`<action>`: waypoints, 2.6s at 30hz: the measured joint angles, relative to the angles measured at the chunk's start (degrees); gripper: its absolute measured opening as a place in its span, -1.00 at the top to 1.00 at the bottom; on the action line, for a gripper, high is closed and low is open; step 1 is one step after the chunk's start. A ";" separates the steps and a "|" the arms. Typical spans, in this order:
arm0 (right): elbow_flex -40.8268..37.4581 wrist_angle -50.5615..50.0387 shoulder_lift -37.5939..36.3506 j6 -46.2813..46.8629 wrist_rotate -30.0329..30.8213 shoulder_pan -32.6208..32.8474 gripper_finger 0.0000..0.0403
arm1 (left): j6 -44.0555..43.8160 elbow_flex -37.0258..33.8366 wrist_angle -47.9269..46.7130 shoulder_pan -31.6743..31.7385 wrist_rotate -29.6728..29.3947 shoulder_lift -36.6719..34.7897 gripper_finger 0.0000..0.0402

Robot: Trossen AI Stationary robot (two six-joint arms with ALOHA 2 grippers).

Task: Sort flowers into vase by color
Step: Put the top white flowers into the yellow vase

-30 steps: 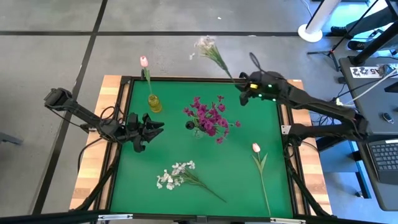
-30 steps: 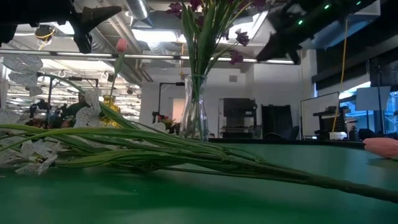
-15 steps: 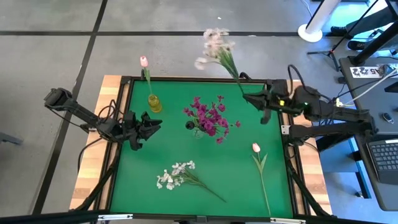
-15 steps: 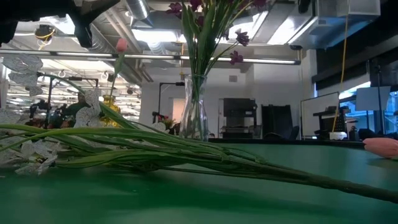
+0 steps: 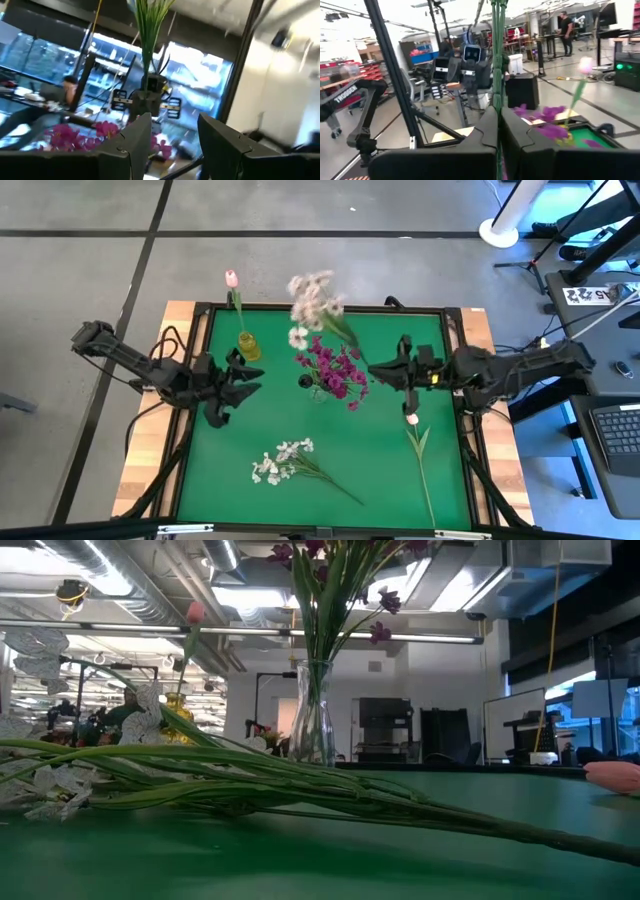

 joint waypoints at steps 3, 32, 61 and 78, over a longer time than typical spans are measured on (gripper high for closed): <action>-0.02 2.22 2.28 0.28 -0.03 -0.02 0.99 | 3.35 6.90 -7.28 0.02 -1.81 3.65 0.22; 0.02 8.75 9.46 3.47 -5.67 -0.04 0.99 | 3.29 36.26 -16.24 11.27 2.74 28.25 -0.08; 0.02 8.24 9.44 3.46 -6.71 -0.04 0.97 | 3.19 36.29 -12.11 13.72 2.53 28.23 0.29; 0.00 12.02 8.37 3.37 -14.80 -0.07 0.24 | -0.80 36.29 -13.14 10.78 0.98 27.52 0.97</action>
